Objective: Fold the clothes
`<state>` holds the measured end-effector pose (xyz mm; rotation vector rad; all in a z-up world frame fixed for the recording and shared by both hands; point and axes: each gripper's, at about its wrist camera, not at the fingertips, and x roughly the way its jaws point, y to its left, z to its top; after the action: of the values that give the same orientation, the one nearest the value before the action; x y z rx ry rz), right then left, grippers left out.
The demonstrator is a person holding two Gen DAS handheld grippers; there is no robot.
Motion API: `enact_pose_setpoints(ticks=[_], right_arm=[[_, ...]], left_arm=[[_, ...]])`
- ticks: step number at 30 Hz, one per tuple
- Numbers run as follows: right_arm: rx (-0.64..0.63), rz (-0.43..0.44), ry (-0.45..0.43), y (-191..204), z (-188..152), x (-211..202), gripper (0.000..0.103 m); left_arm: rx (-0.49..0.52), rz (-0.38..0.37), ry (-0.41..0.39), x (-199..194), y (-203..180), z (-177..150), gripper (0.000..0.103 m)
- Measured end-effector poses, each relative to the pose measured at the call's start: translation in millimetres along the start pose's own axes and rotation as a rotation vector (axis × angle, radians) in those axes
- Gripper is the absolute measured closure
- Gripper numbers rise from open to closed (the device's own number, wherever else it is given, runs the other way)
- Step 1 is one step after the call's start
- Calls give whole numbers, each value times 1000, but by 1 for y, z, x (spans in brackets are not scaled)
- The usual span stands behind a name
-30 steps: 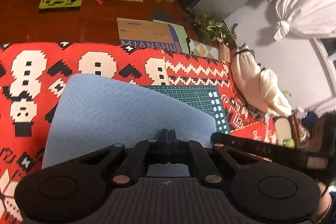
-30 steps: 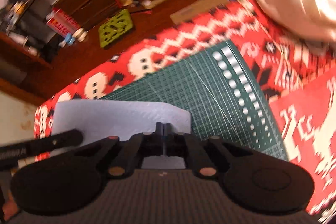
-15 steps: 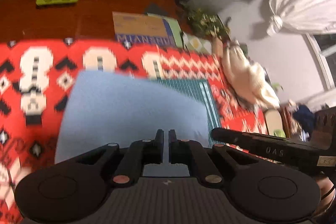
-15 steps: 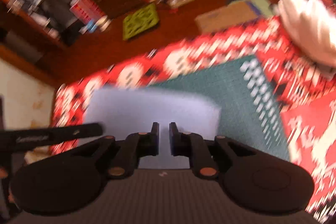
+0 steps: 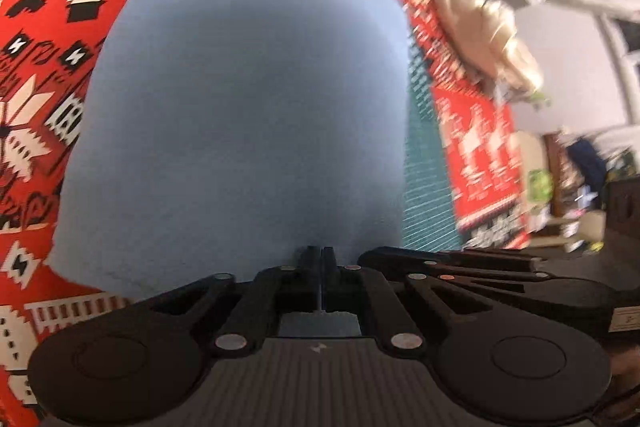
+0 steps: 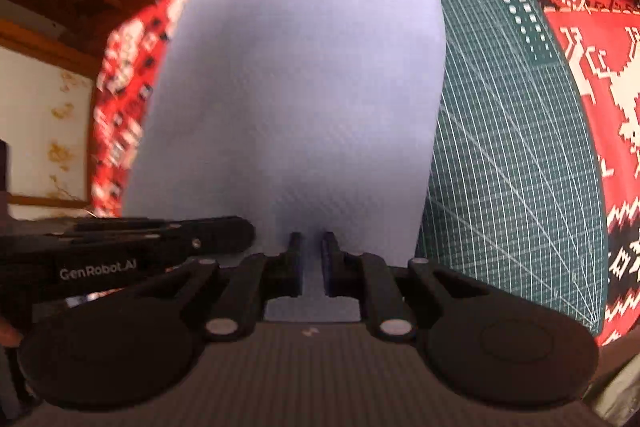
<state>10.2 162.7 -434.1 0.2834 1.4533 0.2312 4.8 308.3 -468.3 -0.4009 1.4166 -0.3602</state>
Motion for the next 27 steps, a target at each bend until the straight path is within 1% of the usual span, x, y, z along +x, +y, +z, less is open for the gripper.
enact_pose_setpoints(ticks=[2, 5, 8, 13, 16, 17, 18, 21, 24, 27], right_arm=[[12, -11, -1, -3, -8, 14, 101], [13, -14, -28, -4, -17, 25, 103], [-33, -27, -37, 1, -25, 22, 103], [5, -8, -6, -6, -30, 10, 103], [16, -9, 10, -8, -26, -3, 102], [15, -11, 8, -8, -23, -9, 96], [13, -12, 4, -9, -19, -15, 92], [5, -5, -29, -5, -8, -34, 92], [-14, 5, -70, 4, 7, -50, 92], [-30, -3, -102, 10, 23, -58, 91]], left_arm=[[20, 29, 16, 12, 0, -6, 100], [13, 36, 18, 26, 7, -14, 100], [-21, 15, 4, 25, 11, -18, 100], [-12, 12, -2, 12, 9, -24, 100], [-9, 16, -13, -3, 8, -25, 100], [-3, 20, -19, -8, 6, -25, 101], [4, 17, -28, -15, 4, -24, 101], [27, 0, -61, -34, -2, -20, 100], [51, -19, -112, -48, -15, -7, 99], [61, -8, -145, -45, -20, 11, 98]])
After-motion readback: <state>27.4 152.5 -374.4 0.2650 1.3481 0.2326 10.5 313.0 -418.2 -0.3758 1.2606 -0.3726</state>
